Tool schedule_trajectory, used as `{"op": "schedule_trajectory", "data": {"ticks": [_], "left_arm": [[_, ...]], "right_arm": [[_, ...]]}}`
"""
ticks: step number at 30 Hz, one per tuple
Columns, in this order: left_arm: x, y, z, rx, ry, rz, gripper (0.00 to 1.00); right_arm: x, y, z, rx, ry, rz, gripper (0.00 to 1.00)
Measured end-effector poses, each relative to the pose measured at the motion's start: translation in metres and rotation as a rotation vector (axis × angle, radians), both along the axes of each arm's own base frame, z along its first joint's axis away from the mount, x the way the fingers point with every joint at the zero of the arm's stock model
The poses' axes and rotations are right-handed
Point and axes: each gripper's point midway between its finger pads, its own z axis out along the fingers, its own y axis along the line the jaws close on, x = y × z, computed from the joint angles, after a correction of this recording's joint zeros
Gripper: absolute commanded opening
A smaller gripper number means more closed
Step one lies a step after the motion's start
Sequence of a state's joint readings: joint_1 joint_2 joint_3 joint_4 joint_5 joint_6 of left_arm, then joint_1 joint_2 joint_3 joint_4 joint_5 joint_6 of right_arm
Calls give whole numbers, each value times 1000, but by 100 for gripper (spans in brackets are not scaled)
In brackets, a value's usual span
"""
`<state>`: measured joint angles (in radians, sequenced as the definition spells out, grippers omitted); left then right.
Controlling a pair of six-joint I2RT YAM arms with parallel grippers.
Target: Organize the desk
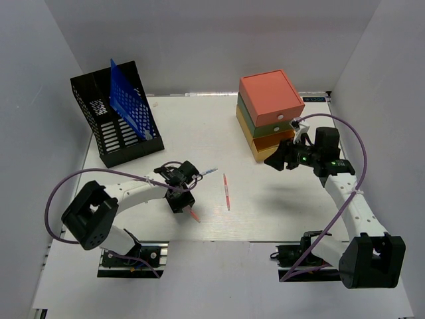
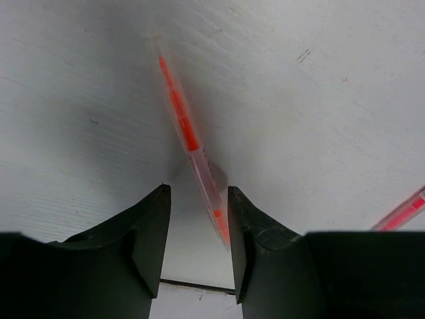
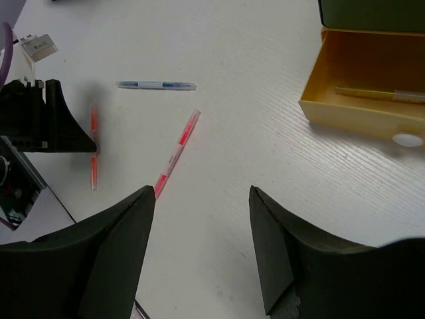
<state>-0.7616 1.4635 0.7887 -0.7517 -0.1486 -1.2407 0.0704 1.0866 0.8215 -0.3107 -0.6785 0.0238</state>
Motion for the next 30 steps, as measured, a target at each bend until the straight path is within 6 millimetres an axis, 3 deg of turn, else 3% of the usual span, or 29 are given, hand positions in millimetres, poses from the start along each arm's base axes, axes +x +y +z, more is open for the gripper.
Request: {"op": "schedule_trajectory", "data": {"ticks": [13, 20, 26, 28, 30], "left_arm": [[5, 1, -8, 22, -12, 5, 39], [3, 2, -8, -4, -26, 12, 14], [-3, 7, -4, -3, -30, -11, 0], [-5, 11, 5, -1, -50, -60, 0], [3, 10, 27, -18, -125, -127, 0]], "right_arm": [[3, -8, 1, 13, 1, -20, 65], [4, -11, 2, 20, 4, -29, 64], [4, -13, 4, 33, 3, -29, 64], [4, -16, 5, 41, -1, -28, 55], [4, -17, 6, 45, -12, -17, 31]]}}
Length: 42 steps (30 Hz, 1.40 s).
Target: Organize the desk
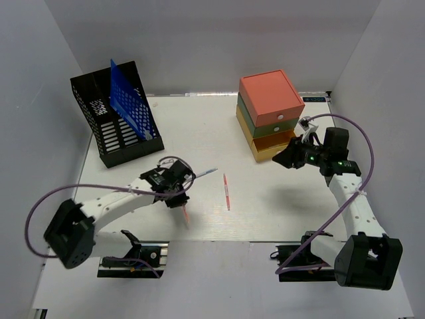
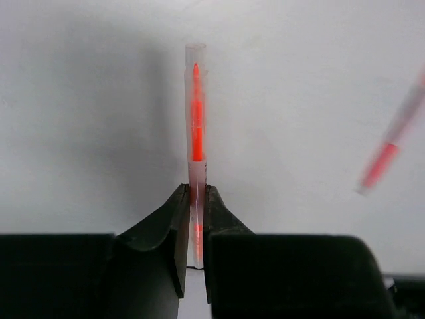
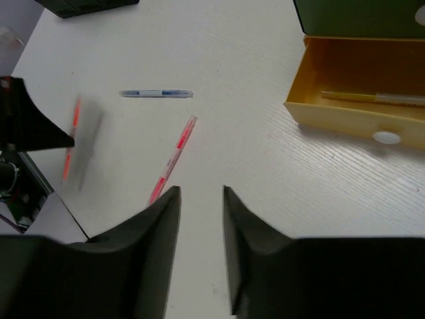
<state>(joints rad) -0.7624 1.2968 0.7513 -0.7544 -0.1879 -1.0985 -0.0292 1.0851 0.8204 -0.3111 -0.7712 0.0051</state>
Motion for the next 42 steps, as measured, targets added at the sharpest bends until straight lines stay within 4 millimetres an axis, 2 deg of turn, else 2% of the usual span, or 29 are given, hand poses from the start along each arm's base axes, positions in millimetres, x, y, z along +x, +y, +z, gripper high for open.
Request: {"op": "schedule_trajectory", "data": {"ticks": [1, 2, 7, 8, 11, 14, 18, 22, 26, 31, 35, 37, 42], "left_arm": [[5, -2, 14, -13, -48, -48, 0], [13, -7, 32, -40, -115, -103, 0], [48, -39, 121, -170, -478, -363, 0], [54, -47, 133, -185, -532, -421, 0], [75, -81, 149, -190, -625, -608, 0], [101, -129, 148, -177, -658, -805, 0], [126, -186, 132, -130, -729, -1061, 0], [138, -225, 119, -79, -799, -1272, 0], [158, -267, 131, -53, -930, -1409, 0], [175, -305, 156, -62, -1115, -1489, 0], [197, -335, 171, -63, -1229, -1486, 0], [206, -345, 166, -58, -1257, -1481, 0], [225, -361, 136, -37, -1252, -1471, 0]], "right_arm": [[0, -1, 1, 2, -4, 1, 22], [0, -2, 2, 1, -15, 5, 0], [-2, -11, 14, -8, -71, -14, 0], [-1, -14, 17, -10, -83, -26, 0], [1, -24, 22, -11, -101, -64, 0], [4, -36, 21, -11, -96, -107, 0], [8, -51, 22, -3, -92, -157, 0], [8, -60, 24, 6, -93, -184, 0], [6, -63, 31, 9, -116, -194, 0], [1, -63, 40, 15, -150, -187, 0], [0, -64, 42, 21, -155, -186, 0], [-1, -65, 43, 22, -161, -185, 0], [-4, -65, 48, 24, -181, -186, 0]]}}
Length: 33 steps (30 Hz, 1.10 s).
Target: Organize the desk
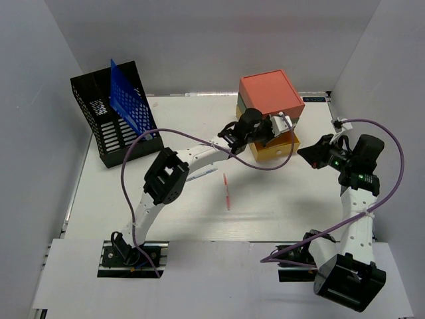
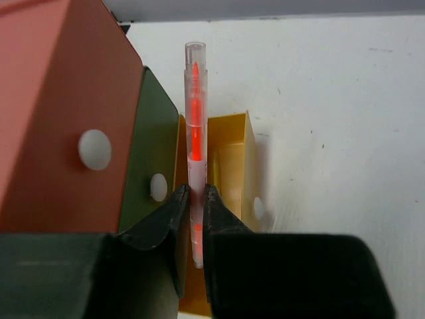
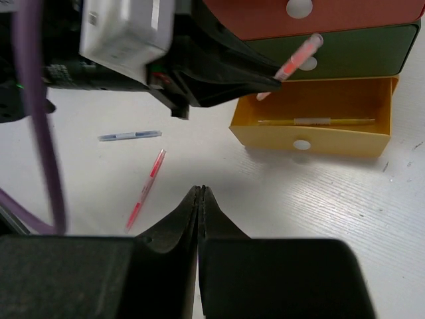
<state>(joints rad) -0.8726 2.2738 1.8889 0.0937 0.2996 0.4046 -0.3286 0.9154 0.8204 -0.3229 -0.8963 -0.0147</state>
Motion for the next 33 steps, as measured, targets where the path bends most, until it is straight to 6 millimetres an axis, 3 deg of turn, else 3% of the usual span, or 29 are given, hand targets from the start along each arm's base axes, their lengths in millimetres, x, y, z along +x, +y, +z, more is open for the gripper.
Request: {"op": "schedule_trajectory", "data": {"ticks": [4, 7, 8, 11, 17, 20, 24, 25, 26, 29, 31, 33], "left_arm": [[5, -3, -26, 32, 19, 13, 5], [7, -1, -31, 42, 23, 24, 23], [8, -1, -30, 42, 23, 28, 41], [10, 0, -31, 42, 25, 47, 56], [13, 3, -31, 42, 43, 86, 62], [9, 4, -24, 37, 57, 100, 60], [-5, 8, 12, -12, 86, 113, 25], [-11, 13, 28, -31, 90, 116, 9], [-20, 22, 45, -53, 104, 122, 4], [-50, 64, 98, -139, 153, 173, 0], [-67, 104, 132, -197, 164, 241, 0], [-75, 152, 152, -260, 174, 347, 0]], "right_arm": [[0, -2, 1, 4, -2, -2, 0], [-1, -2, 1, 9, -3, 1, 0], [-1, -2, 2, 11, -4, 3, 0], [-3, 0, 2, 20, -3, 18, 0], [-9, 7, -3, 43, 2, 67, 16], [-15, 13, -2, 50, -18, 122, 22], [-25, 23, 1, 45, -71, 221, 21], [-27, 25, 1, 39, -89, 246, 10], [-29, 27, 1, 30, -105, 268, 4], [-35, 36, -3, 1, -128, 326, 0], [-37, 48, -7, -39, -142, 368, 0], [-42, 70, -14, -82, -138, 440, 0]]}}
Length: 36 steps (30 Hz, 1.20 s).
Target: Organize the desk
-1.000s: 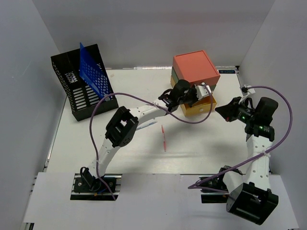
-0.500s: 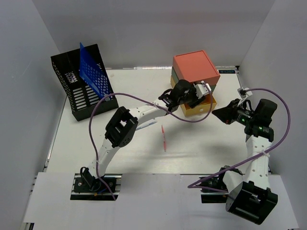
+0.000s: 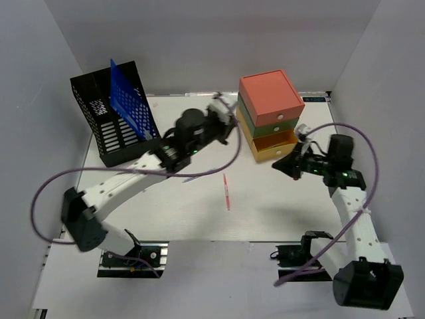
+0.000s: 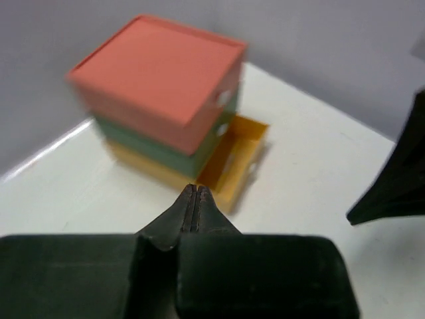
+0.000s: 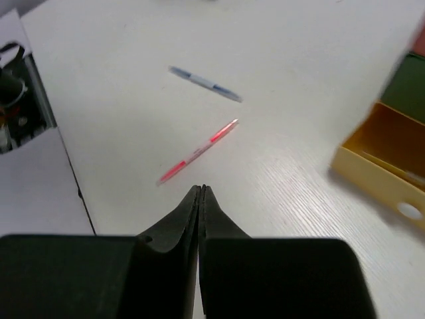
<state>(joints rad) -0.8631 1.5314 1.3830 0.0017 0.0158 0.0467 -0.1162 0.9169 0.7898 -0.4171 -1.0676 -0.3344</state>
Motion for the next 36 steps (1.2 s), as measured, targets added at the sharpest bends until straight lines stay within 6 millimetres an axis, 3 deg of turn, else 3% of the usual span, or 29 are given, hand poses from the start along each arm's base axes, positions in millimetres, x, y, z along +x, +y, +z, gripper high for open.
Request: {"op": "schedule_trajectory", "data": {"ticks": [2, 4, 5, 8, 9, 11, 12, 15, 16, 19, 22, 28, 36], "left_arm": [[0, 44, 1, -25, 21, 114, 0], [3, 85, -22, 3, 69, 232, 4], [5, 103, -39, 33, 100, 288, 21], [-4, 143, -99, 162, 193, 401, 55], [-11, 154, -114, 205, 210, 424, 60], [-26, 180, -137, 256, 230, 475, 67], [-32, 191, -142, 265, 226, 496, 68], [-47, 218, -135, 241, 181, 553, 68], [-49, 225, -128, 225, 161, 573, 68], [-51, 239, -100, 167, 84, 625, 69], [-51, 252, -86, 156, 38, 678, 69], [-51, 270, -87, 199, 6, 748, 69], [-51, 278, -85, 213, -12, 779, 69]], "right_arm": [[-2, 21, -10, -51, 17, 59, 0], [1, 40, -24, -114, 58, 101, 0], [6, 49, -34, -161, 81, 107, 0], [5, 81, -76, -330, 150, 153, 0], [3, 88, -90, -382, 169, 165, 0], [-2, 100, -114, -484, 209, 178, 19], [-1, 102, -125, -534, 226, 166, 36], [7, 105, -147, -654, 265, 126, 56], [11, 107, -152, -681, 274, 113, 58], [19, 114, -161, -728, 299, 85, 59], [23, 125, -167, -736, 338, 72, 60], [22, 146, -179, -729, 425, 11, 56], [14, 154, -201, -777, 479, -120, 53]]}}
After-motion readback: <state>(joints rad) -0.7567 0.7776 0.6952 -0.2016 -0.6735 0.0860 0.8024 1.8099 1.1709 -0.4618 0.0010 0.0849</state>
